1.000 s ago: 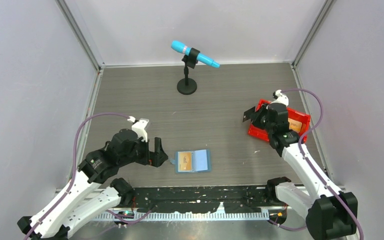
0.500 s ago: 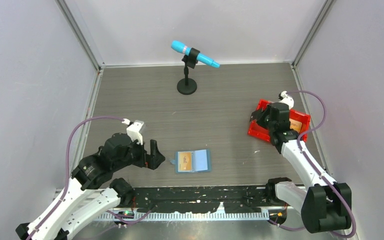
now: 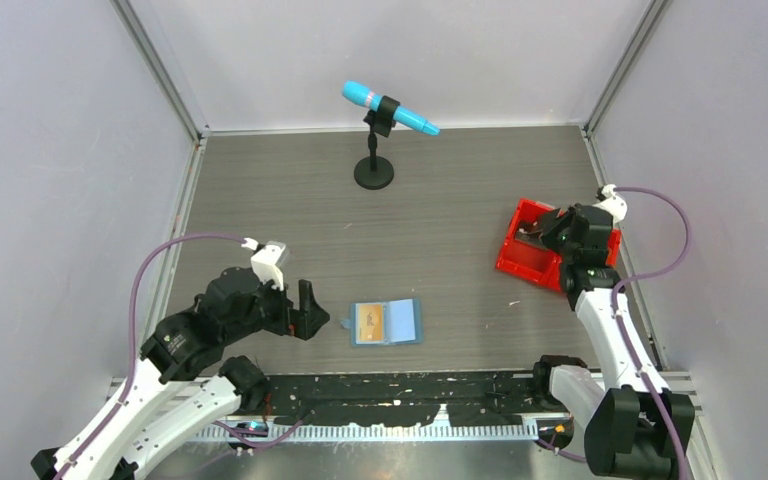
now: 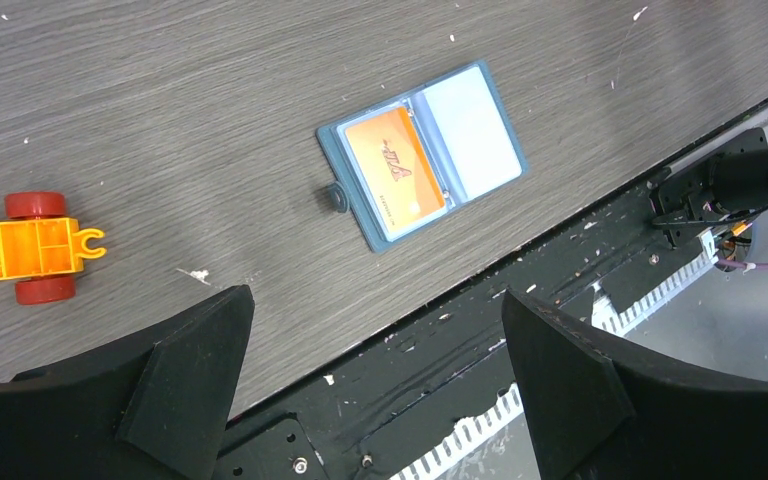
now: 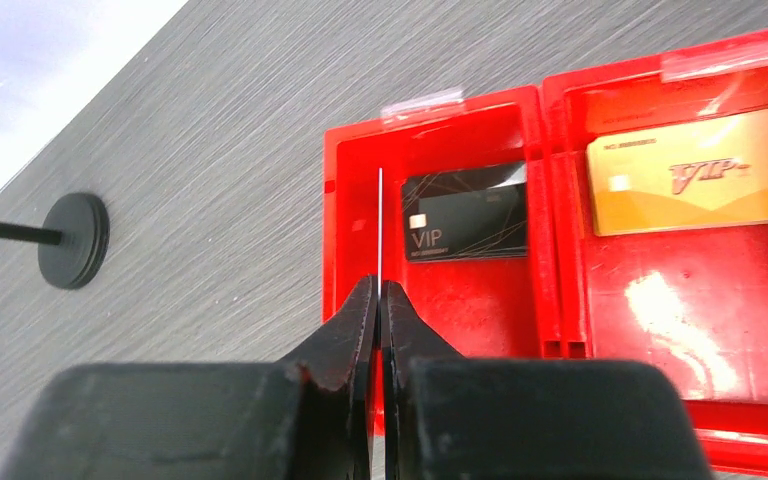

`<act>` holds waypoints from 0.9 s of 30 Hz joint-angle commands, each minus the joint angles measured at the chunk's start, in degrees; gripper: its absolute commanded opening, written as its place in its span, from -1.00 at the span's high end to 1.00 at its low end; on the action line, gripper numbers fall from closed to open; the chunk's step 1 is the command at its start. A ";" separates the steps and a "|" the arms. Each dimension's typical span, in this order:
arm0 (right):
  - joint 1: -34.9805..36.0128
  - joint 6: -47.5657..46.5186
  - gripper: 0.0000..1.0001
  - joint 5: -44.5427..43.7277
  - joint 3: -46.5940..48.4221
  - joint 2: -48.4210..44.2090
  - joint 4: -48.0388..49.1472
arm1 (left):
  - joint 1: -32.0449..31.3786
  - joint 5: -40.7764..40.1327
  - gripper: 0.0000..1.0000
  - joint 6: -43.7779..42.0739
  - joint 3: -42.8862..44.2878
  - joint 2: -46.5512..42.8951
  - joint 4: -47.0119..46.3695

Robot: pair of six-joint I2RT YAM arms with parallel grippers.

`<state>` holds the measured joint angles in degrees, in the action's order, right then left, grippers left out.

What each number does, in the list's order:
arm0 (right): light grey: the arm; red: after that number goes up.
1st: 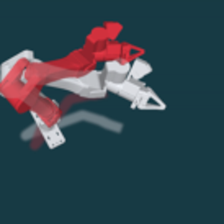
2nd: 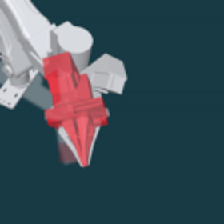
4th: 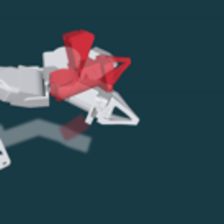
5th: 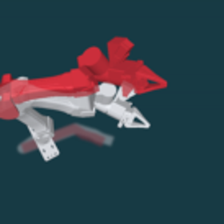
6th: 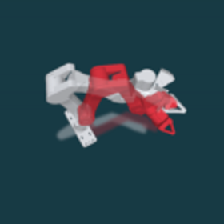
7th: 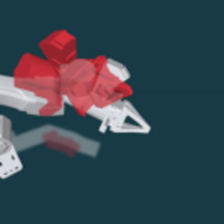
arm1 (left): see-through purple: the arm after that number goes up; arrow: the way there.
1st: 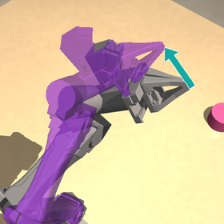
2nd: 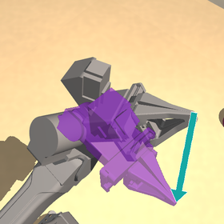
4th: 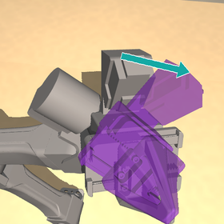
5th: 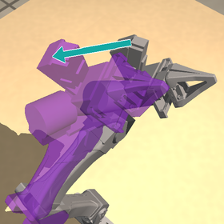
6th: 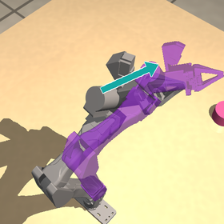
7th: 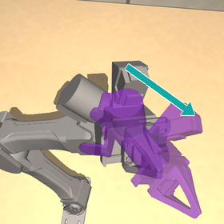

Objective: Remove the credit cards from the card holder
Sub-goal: Place the credit card in the storage box.

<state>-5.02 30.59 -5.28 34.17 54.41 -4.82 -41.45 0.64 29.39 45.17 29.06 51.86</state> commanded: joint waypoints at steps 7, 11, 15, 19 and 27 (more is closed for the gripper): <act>-3.88 1.56 0.90 2.77 0.64 4.74 8.95 | 0.03 -0.18 -0.99 -0.91 0.27 -0.82 -0.72; -3.95 2.56 0.88 4.33 -0.44 8.31 13.72 | 0.06 -0.20 -0.99 -1.00 0.36 -0.57 -0.60; -3.95 2.89 0.88 6.40 -0.70 11.38 17.35 | 0.06 -0.18 -0.98 -1.00 0.37 -0.59 -0.57; -3.95 3.43 0.88 6.26 -0.39 14.70 18.74 | 0.06 -0.14 -0.99 -1.09 0.45 -0.36 -0.46; -4.12 4.21 0.87 5.46 -0.79 18.66 21.87 | 0.01 -0.17 -0.99 -1.17 0.45 -0.46 -0.47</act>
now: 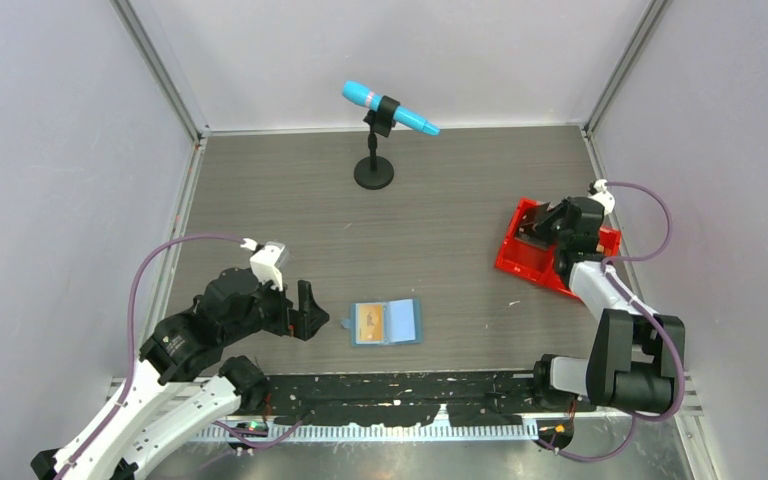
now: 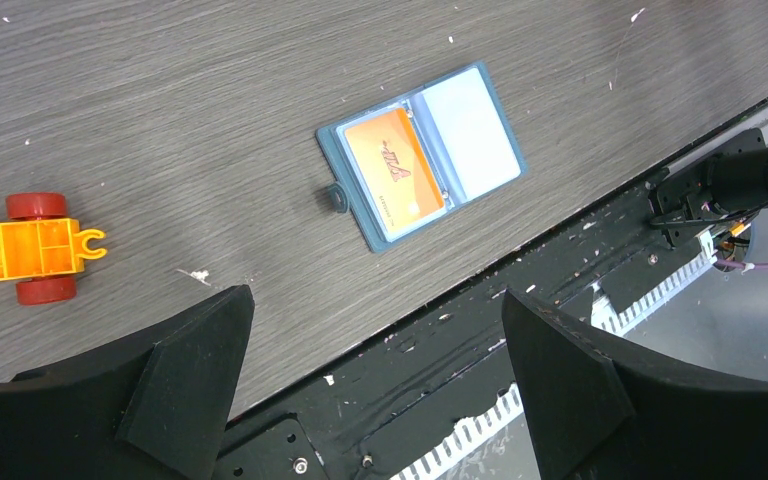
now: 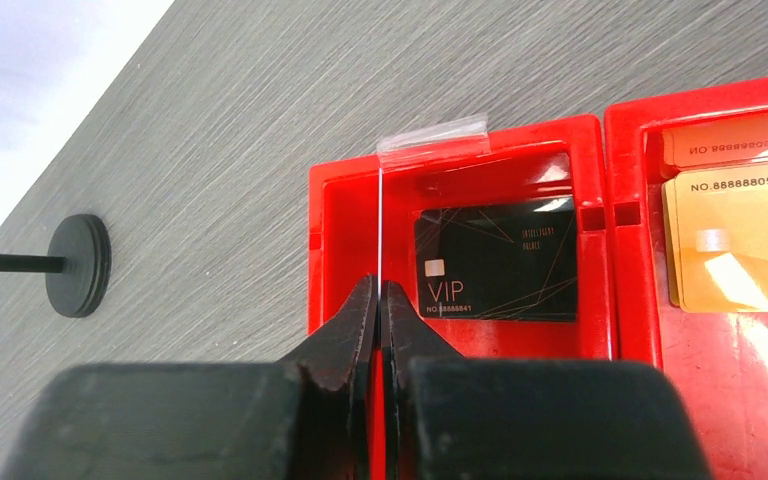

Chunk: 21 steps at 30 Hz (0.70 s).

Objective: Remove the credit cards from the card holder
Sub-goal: Place the credit card in the storage box.

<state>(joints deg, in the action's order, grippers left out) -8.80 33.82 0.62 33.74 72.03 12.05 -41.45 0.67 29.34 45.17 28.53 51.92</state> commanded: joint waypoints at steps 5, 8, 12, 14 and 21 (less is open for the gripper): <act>-0.43 1.04 0.84 -0.37 -0.43 2.83 5.70 | 0.05 -0.19 -0.99 -1.22 0.55 0.36 -0.53; -0.42 0.83 0.83 -0.24 -0.34 3.67 5.90 | -0.03 -0.22 -0.99 -1.24 0.60 0.46 -0.46; -0.52 0.63 0.82 -0.42 0.04 3.90 5.58 | 0.01 -0.21 -0.99 -1.26 0.54 0.28 -0.54; -0.51 0.63 0.81 -2.07 -0.21 3.59 5.55 | 0.03 -0.23 -0.99 -1.22 0.54 0.29 -0.55; -0.46 2.58 0.80 -2.78 -3.42 4.20 9.31 | -0.02 -0.22 -0.99 -1.22 0.54 0.13 -0.55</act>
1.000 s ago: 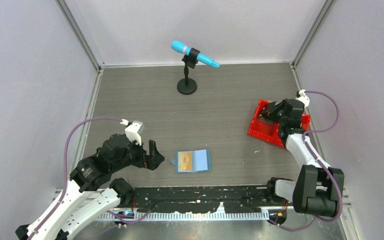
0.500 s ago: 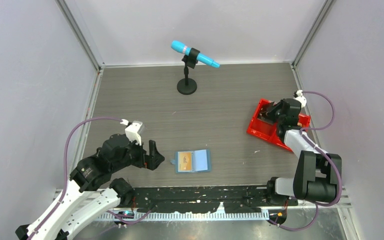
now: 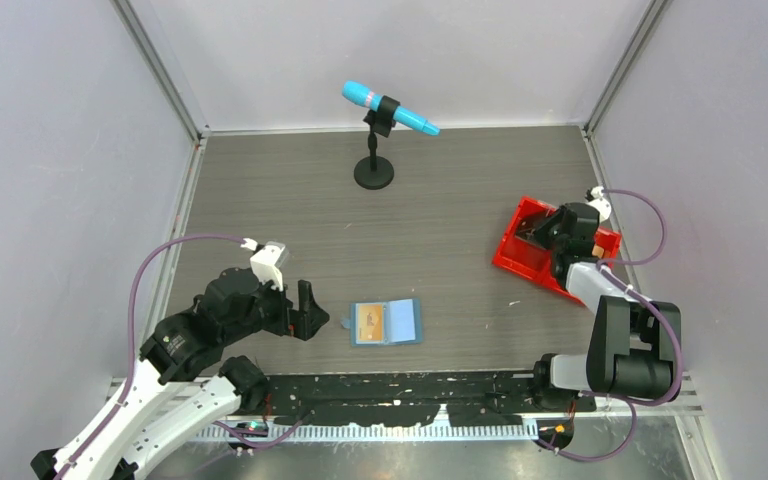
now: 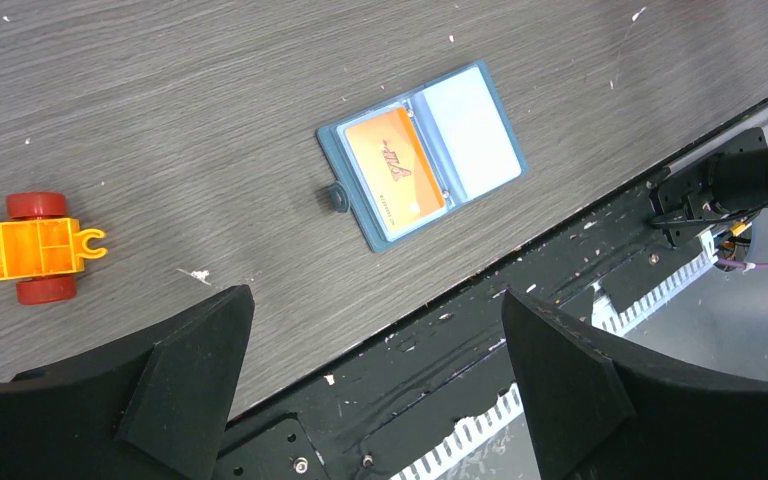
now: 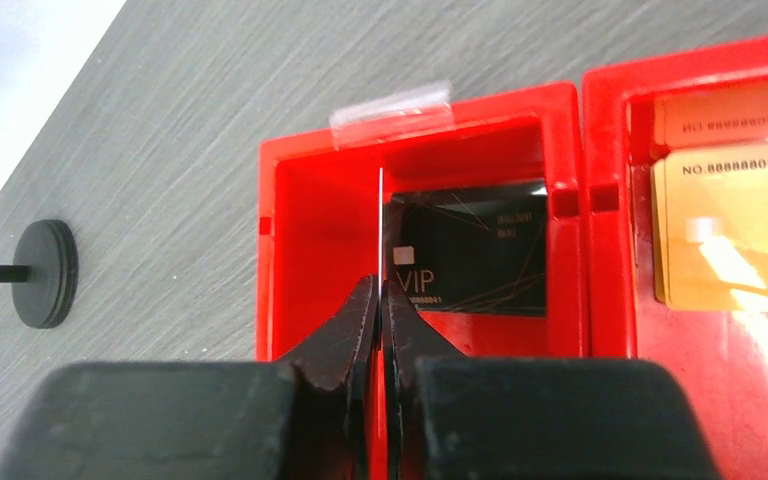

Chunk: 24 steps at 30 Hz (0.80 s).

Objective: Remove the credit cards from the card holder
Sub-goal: Place the credit card in the storage box.

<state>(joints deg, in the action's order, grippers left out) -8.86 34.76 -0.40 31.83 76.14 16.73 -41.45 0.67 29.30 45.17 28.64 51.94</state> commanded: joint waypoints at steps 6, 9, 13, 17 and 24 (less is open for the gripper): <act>-0.39 3.05 0.79 -1.79 -3.20 1.12 7.71 | 0.00 -0.15 -0.99 -1.17 0.55 -0.02 -0.55; -0.42 3.65 0.73 -2.00 -4.06 1.24 8.98 | 0.00 -0.17 -0.99 -1.17 0.54 0.07 -0.56; -0.40 4.25 0.65 -2.23 -4.36 1.65 9.70 | -0.02 -0.16 -0.99 -1.20 0.58 0.05 -0.54; -0.44 4.30 0.48 -2.34 -3.68 1.97 8.63 | -0.01 -0.23 -0.99 -1.23 0.54 -0.01 -0.50; -0.40 2.58 0.42 -3.60 -2.13 0.31 4.57 | 0.02 -0.20 -0.99 -1.26 0.62 -0.08 -0.35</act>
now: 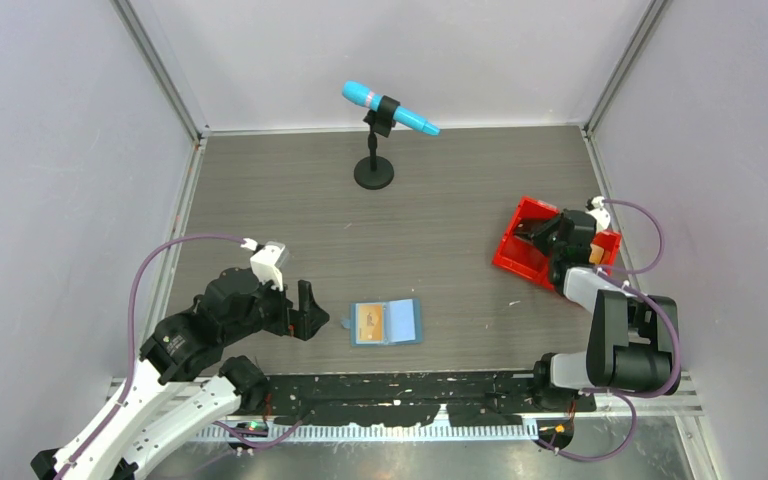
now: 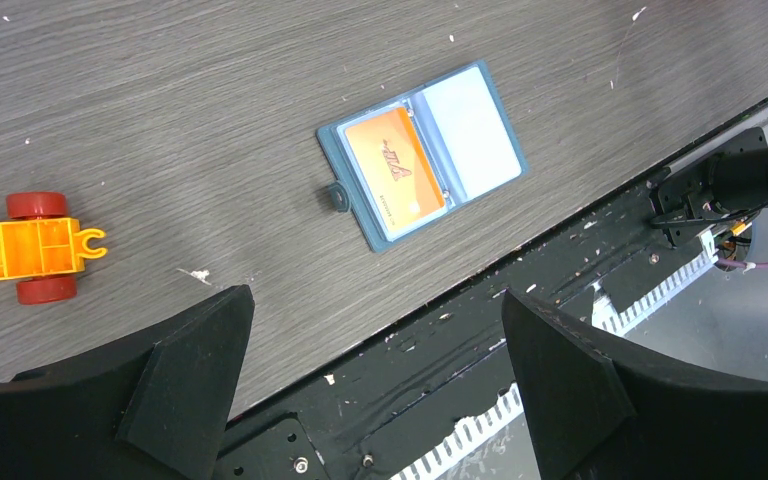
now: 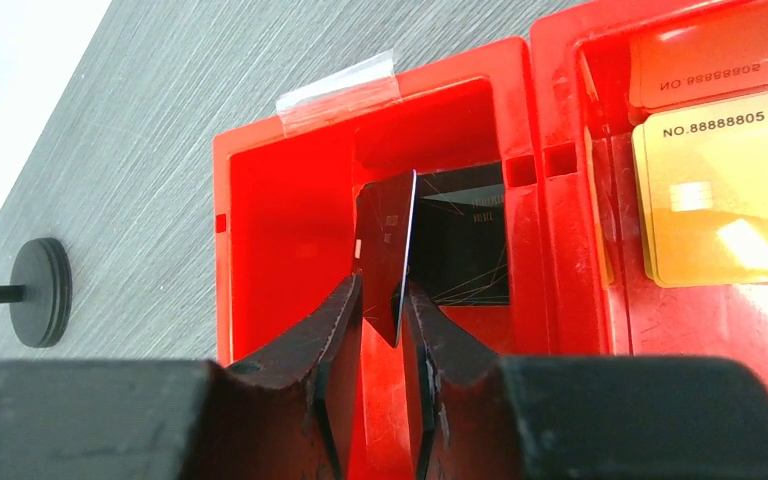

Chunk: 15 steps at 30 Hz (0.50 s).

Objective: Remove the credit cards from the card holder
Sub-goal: Place the credit card in the storage box.

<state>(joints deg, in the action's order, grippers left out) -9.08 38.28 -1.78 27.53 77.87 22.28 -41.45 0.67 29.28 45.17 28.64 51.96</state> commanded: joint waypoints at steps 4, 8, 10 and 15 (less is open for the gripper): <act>-0.22 -3.38 0.38 -3.55 4.80 -1.03 -5.33 | 0.01 -0.16 -0.99 -1.17 0.62 0.11 -0.45; -0.17 -4.92 0.34 -4.58 5.94 -1.22 -7.26 | -0.02 -0.18 -0.99 -1.07 0.62 0.24 -0.39; -0.15 -5.56 0.32 -5.23 6.52 -1.49 -7.97 | -0.01 -0.18 -0.99 -1.08 0.62 0.33 -0.36; -0.15 -7.87 0.29 -6.13 9.47 -2.13 -11.81 | -0.01 -2.05 -0.99 -1.07 0.62 0.54 -0.38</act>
<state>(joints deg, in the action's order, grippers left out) -9.10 33.50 -5.34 33.08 77.78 13.15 -41.45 0.19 29.30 45.17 28.67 52.01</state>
